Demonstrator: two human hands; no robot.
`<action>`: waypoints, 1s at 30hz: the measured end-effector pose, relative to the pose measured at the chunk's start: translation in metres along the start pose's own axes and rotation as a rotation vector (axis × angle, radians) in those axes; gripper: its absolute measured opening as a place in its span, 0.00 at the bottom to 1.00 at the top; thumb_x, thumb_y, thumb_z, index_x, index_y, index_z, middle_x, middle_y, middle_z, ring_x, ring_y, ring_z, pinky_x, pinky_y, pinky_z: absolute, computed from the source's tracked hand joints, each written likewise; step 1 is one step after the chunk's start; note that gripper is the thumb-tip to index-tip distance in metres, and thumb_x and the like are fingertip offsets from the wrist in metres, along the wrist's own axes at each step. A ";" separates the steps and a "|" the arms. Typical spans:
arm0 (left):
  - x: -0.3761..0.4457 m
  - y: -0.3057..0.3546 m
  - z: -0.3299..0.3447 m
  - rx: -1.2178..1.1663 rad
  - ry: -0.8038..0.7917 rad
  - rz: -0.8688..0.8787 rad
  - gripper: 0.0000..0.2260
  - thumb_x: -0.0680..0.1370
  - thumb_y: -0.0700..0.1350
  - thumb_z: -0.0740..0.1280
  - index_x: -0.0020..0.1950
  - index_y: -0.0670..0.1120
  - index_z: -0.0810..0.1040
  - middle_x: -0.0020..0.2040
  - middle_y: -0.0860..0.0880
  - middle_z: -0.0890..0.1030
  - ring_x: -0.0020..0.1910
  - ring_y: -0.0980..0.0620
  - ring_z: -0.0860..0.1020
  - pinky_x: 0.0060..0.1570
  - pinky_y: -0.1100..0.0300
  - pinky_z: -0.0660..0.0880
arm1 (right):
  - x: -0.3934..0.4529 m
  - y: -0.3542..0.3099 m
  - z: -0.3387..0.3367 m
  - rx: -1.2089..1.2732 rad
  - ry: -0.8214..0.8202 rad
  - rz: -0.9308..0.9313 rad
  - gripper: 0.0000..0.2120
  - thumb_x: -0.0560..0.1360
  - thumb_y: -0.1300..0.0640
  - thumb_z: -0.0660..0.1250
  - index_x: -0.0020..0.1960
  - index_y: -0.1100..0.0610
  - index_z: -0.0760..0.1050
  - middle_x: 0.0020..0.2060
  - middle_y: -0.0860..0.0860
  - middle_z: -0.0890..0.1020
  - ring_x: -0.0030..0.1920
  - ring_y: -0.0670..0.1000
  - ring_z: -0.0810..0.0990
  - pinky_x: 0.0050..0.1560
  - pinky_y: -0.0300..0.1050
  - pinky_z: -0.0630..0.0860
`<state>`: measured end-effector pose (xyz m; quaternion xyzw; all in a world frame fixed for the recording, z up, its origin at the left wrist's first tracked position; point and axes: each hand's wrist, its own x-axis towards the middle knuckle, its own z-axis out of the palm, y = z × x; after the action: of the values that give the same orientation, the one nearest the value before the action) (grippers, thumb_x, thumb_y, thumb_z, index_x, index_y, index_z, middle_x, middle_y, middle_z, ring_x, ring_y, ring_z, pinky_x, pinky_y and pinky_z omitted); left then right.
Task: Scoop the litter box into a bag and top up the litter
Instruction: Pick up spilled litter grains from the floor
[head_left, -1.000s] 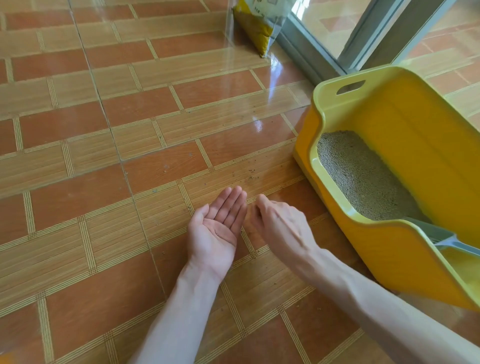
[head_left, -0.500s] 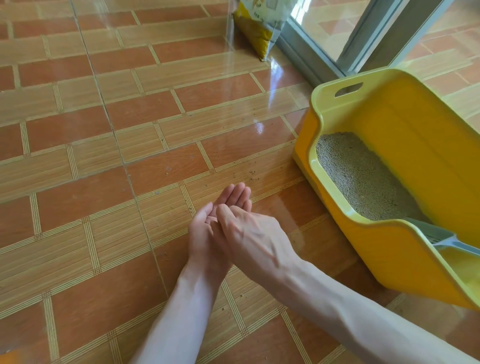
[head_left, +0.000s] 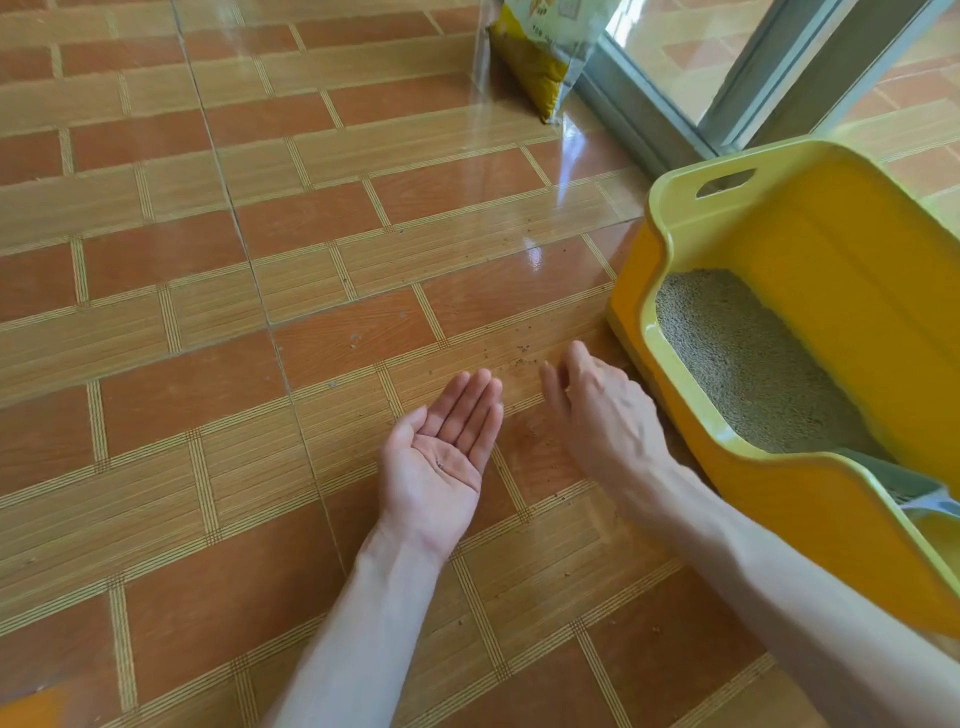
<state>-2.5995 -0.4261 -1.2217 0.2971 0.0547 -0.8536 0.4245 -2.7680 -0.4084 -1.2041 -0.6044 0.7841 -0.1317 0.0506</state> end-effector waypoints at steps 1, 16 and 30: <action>0.000 0.001 -0.001 -0.009 0.000 0.003 0.21 0.86 0.45 0.50 0.66 0.35 0.77 0.65 0.37 0.82 0.65 0.39 0.81 0.67 0.48 0.75 | 0.007 0.010 0.002 -0.023 -0.035 0.043 0.17 0.85 0.42 0.52 0.46 0.55 0.62 0.37 0.51 0.74 0.35 0.60 0.78 0.34 0.51 0.73; -0.003 0.010 -0.004 0.039 0.013 0.026 0.21 0.86 0.45 0.51 0.66 0.35 0.77 0.65 0.37 0.81 0.65 0.39 0.81 0.67 0.48 0.75 | 0.020 0.026 0.019 -0.248 -0.359 0.269 0.15 0.85 0.61 0.50 0.69 0.61 0.66 0.56 0.64 0.80 0.55 0.65 0.81 0.54 0.56 0.77; -0.005 0.004 0.000 0.059 0.013 0.018 0.21 0.86 0.45 0.51 0.65 0.35 0.78 0.64 0.36 0.82 0.65 0.39 0.81 0.68 0.48 0.75 | 0.002 0.038 0.014 -0.403 -0.140 0.234 0.22 0.85 0.41 0.53 0.57 0.60 0.71 0.40 0.59 0.83 0.37 0.59 0.85 0.27 0.45 0.69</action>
<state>-2.5940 -0.4248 -1.2181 0.3154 0.0293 -0.8491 0.4226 -2.8007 -0.4033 -1.2277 -0.5150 0.8538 0.0764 -0.0020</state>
